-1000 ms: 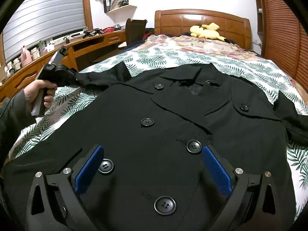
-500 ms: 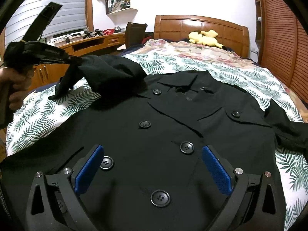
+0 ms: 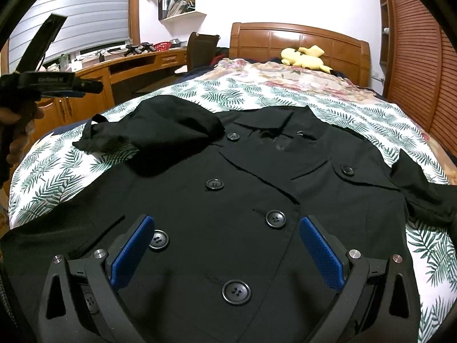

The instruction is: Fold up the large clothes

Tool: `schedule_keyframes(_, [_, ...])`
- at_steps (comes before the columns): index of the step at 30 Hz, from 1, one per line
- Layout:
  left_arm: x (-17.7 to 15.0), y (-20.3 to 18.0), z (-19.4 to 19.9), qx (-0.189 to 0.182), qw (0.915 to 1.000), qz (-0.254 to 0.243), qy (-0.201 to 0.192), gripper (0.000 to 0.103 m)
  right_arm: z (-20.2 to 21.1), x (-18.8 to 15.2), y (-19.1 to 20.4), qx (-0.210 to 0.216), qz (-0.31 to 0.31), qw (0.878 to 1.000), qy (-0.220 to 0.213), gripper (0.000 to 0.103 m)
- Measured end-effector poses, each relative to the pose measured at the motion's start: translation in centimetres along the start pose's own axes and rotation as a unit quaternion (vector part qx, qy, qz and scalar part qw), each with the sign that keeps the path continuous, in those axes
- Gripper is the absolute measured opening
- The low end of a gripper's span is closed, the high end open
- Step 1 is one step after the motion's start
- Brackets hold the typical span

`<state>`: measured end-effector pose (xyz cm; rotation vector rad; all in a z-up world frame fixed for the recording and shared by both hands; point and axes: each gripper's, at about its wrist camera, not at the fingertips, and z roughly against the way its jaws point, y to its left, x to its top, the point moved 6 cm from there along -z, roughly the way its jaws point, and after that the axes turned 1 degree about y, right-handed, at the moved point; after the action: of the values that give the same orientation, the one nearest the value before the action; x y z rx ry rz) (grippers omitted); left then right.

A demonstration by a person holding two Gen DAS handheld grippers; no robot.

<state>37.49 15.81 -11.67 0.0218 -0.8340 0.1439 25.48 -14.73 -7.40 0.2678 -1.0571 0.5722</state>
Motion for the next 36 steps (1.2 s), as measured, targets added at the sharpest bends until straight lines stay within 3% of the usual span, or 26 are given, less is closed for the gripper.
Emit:
schedule_keyframes(8, [-1.8, 7.6, -4.3, 0.060, 0.9968, 0.043, 0.032, 0.077, -0.4, 0.1, 0.2, -0.004, 0.011, 1.000, 0.007, 0.101])
schedule_keyframes(16, [-6.6, 15.4, -8.8, 0.126, 0.9835, 0.097, 0.087, 0.077, -0.9, 0.0, 0.1, -0.002, 0.014, 1.000, 0.015, 0.101])
schedule_keyframes(21, [-8.0, 16.6, -10.1, 0.107, 0.9796, 0.134, 0.105, 0.079, -0.9, 0.0, 0.0, 0.000, 0.015, 1.000, 0.019, 0.101])
schedule_keyframes(27, [-7.9, 15.9, -11.4, 0.122, 0.9794, 0.101, 0.126, 0.080, -0.9, 0.0, 0.1, 0.001, 0.017, 1.000, 0.020, 0.101])
schedule_keyframes(29, [-7.7, 15.7, -11.4, 0.109, 0.9818, 0.097, 0.121, 0.054, -0.7, 0.1, 0.0, 0.001, 0.016, 1.000, 0.017, 0.101])
schedule_keyframes(32, [-7.0, 14.8, -11.0, 0.108, 0.9838, 0.081, 0.118, 0.025, -0.4, 0.1, -0.1, 0.003, 0.014, 1.000, 0.014, 0.101])
schedule_keyframes(34, [-5.8, 13.6, -9.8, 0.134, 0.9839, 0.065, 0.099, 0.018, -0.1, 0.1, -0.2, 0.004, 0.014, 1.000, 0.011, 0.101])
schedule_keyframes(36, [-4.1, 11.8, -8.3, 0.136, 0.9870, 0.046, 0.073, 0.018, 0.3, 0.0, -0.3, 0.004, 0.014, 1.000, 0.008, 0.101])
